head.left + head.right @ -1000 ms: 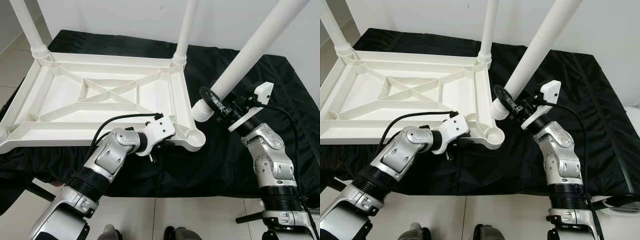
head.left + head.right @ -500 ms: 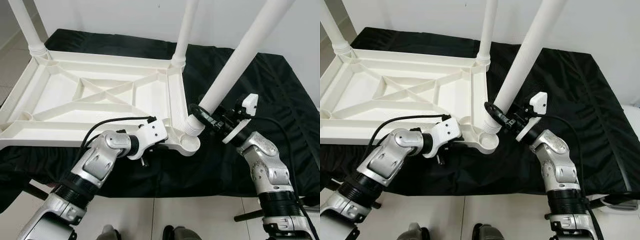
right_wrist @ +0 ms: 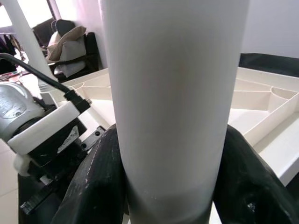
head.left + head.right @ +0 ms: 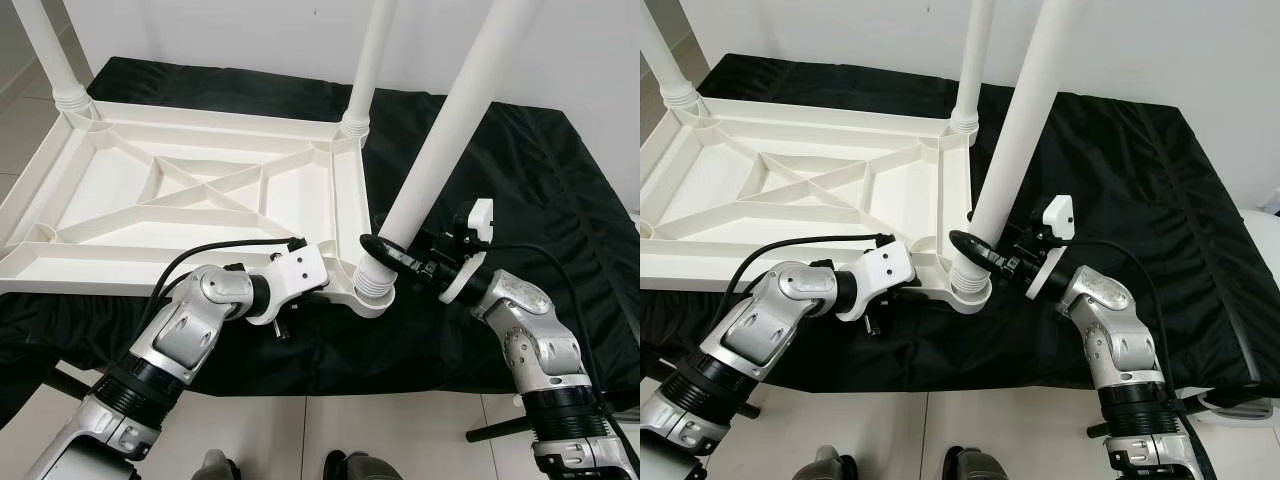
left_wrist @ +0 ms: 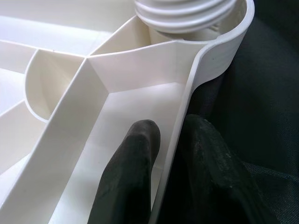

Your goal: Building children table

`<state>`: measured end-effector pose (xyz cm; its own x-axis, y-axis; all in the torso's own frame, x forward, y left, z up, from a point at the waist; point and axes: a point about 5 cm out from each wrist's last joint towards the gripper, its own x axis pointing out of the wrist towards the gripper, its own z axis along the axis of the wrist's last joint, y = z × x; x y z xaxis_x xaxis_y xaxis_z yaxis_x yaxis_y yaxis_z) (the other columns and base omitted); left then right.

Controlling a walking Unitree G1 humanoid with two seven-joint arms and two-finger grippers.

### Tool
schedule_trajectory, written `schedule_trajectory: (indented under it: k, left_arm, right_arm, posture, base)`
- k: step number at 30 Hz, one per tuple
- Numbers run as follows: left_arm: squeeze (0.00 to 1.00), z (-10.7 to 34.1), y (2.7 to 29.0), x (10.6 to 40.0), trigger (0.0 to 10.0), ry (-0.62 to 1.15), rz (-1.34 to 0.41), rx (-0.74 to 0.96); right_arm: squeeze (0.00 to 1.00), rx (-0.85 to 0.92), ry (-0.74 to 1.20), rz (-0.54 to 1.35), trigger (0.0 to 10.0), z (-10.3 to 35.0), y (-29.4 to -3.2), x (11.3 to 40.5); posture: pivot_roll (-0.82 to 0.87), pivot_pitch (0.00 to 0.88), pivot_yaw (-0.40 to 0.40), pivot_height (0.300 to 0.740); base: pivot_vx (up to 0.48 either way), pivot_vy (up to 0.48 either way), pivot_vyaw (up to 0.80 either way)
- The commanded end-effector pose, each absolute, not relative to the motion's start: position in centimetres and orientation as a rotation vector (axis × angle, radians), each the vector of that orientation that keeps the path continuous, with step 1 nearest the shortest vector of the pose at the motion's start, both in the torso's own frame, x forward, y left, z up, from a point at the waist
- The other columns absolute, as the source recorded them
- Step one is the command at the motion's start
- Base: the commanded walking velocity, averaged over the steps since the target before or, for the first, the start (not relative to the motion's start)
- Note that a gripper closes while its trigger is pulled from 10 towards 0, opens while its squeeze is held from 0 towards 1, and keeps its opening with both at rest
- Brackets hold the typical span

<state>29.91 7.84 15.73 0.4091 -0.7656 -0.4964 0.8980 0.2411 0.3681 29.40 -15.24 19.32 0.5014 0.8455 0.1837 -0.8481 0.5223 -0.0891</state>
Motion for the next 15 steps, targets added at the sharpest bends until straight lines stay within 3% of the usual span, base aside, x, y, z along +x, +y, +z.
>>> schedule_trajectory:
  k: [1, 15]
  left_arm:
    - [0.0, 14.9, 8.0, 29.7, 10.0, 0.266, -1.134, 0.677]
    - [0.0, 15.1, 7.7, 29.6, 10.0, 0.259, -1.13, 0.671]
  right_arm:
    - [0.0, 0.008, -0.205, 1.061, 10.0, 19.2, -15.1, 28.8]
    - [0.0, -0.016, -0.164, 1.043, 10.0, 18.2, -15.4, 28.4]
  posture:
    - [-0.01, 0.122, -0.085, 0.74]
    - [-0.01, 0.135, -0.079, 0.74]
  base:
    - [0.0, 0.0, 0.0]
    - [0.0, 0.0, 0.0]
